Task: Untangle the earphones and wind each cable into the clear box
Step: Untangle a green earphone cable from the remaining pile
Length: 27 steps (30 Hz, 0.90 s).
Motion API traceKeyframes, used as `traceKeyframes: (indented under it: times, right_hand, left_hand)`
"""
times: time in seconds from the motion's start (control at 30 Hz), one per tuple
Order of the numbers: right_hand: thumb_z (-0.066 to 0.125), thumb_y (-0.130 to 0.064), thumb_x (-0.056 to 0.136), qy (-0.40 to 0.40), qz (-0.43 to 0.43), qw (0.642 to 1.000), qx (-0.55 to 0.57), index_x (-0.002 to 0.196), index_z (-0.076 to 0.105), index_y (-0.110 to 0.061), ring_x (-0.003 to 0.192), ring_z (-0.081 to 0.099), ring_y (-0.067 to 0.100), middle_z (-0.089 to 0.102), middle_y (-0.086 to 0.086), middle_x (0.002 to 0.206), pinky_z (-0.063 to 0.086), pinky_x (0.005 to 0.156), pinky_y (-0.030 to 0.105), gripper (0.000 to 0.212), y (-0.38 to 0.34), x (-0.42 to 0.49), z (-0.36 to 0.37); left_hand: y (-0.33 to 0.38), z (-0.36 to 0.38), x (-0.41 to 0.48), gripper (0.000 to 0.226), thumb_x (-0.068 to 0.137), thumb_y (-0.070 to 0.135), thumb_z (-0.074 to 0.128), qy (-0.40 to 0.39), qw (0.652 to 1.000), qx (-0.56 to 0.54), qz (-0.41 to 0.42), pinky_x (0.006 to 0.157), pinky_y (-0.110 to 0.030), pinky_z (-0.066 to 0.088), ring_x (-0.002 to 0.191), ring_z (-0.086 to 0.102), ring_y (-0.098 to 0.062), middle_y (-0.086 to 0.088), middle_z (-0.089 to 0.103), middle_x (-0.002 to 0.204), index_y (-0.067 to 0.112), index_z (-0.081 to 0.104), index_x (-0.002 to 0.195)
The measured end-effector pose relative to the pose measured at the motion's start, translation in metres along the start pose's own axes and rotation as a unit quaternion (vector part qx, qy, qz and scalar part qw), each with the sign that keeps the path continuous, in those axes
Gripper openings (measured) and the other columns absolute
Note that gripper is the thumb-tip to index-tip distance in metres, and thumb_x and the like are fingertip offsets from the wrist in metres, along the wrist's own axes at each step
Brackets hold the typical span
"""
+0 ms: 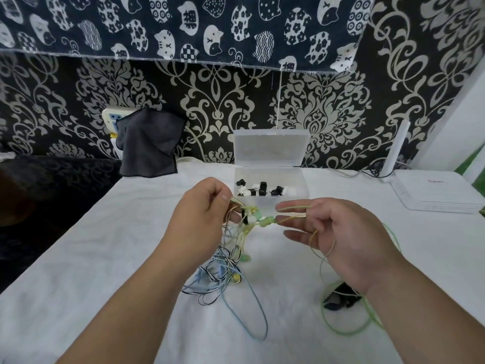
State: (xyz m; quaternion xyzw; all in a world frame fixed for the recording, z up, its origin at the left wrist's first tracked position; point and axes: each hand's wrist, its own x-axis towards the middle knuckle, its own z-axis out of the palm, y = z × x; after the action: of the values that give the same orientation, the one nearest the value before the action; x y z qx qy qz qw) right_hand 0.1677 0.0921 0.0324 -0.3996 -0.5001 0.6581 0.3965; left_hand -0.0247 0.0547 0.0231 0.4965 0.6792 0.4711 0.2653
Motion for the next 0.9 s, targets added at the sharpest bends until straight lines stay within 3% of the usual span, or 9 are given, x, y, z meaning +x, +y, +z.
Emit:
traceKeyframes:
  times: [0.07,0.17,0.27,0.33,0.5,0.57,0.63,0.9]
  right_hand:
    - [0.039,0.001,0.076,-0.017,-0.010,1.000,-0.023,0.035,0.045,-0.013,0.106,0.068,0.028,0.076,0.008,0.108,0.052,0.091,0.044,0.043,0.003,0.000,0.000]
    - [0.046,-0.014,0.064,-0.034,-0.029,0.993,-0.108,0.044,0.039,-0.014,0.116,0.062,0.010,0.074,-0.007,0.114,0.045,0.102,0.041,0.022,0.007,0.000,0.000]
    - [0.049,-0.013,0.070,-0.067,-0.031,0.988,-0.139,0.047,0.041,-0.013,0.121,0.058,0.001,0.073,-0.010,0.116,0.038,0.097,0.030,0.023,0.006,-0.002,0.002]
    - [0.049,-0.004,0.078,-0.090,-0.023,0.987,-0.133,0.048,0.046,-0.010,0.112,0.063,0.005,0.075,-0.004,0.112,0.041,0.091,0.026,0.031,0.007,-0.003,0.005]
    - [0.053,0.000,0.083,-0.079,-0.018,0.988,-0.128,0.047,0.055,-0.011,0.087,0.063,0.017,0.075,0.009,0.099,0.048,0.079,0.027,0.038,0.011,-0.002,0.007]
    - [0.056,-0.010,0.077,-0.067,-0.019,0.988,-0.135,0.048,0.057,-0.013,0.088,0.061,0.020,0.070,0.019,0.099,0.049,0.076,0.024,0.030,0.011,-0.001,0.006]
    - [0.055,-0.018,0.071,-0.062,-0.013,0.990,-0.124,0.048,0.058,-0.012,0.091,0.065,0.020,0.072,0.016,0.098,0.050,0.077,0.025,0.024,0.012,0.000,0.004]
    - [0.057,-0.015,0.074,-0.045,-0.013,0.991,-0.122,0.047,0.059,-0.013,0.097,0.065,0.025,0.074,0.015,0.097,0.048,0.088,0.034,0.027,0.011,-0.001,0.004]
  left_hand:
    - [0.001,0.001,-0.001,0.024,0.102,0.018,0.045,-0.011,1.000,-0.026,0.001,0.062,-0.044,0.046,0.070,0.060,-0.042,0.000,0.073,0.073,0.016,0.056,0.081]
    - [0.001,0.002,-0.001,0.026,0.103,0.017,0.044,-0.023,0.997,-0.072,-0.008,0.065,-0.037,0.043,0.061,0.058,-0.023,-0.005,0.071,0.073,0.015,0.055,0.080]
    - [0.002,0.004,-0.003,0.028,0.104,0.018,0.043,-0.052,0.994,-0.091,-0.005,0.069,-0.043,0.047,0.063,0.057,-0.019,-0.012,0.072,0.076,0.016,0.056,0.079]
    - [0.003,0.005,-0.004,0.028,0.104,0.019,0.044,-0.058,0.994,-0.093,-0.008,0.072,-0.047,0.050,0.064,0.057,-0.018,-0.014,0.072,0.078,0.015,0.057,0.079]
    - [0.004,0.006,-0.003,0.026,0.104,0.014,0.044,-0.052,0.991,-0.115,-0.031,0.066,-0.036,0.050,0.057,0.057,-0.015,-0.013,0.072,0.077,0.010,0.056,0.081]
    - [0.003,0.006,-0.003,0.025,0.103,0.013,0.044,-0.043,0.990,-0.130,-0.044,0.064,-0.035,0.051,0.056,0.058,-0.015,-0.010,0.071,0.074,0.009,0.055,0.081]
    - [0.003,0.006,-0.002,0.025,0.103,0.011,0.044,-0.029,0.987,-0.147,-0.056,0.061,-0.032,0.053,0.055,0.060,-0.016,-0.009,0.071,0.073,0.007,0.055,0.082]
    - [0.006,0.006,-0.002,0.023,0.104,0.010,0.041,-0.006,0.977,-0.197,-0.084,0.054,-0.023,0.056,0.056,0.067,-0.013,-0.006,0.075,0.075,0.006,0.051,0.084]
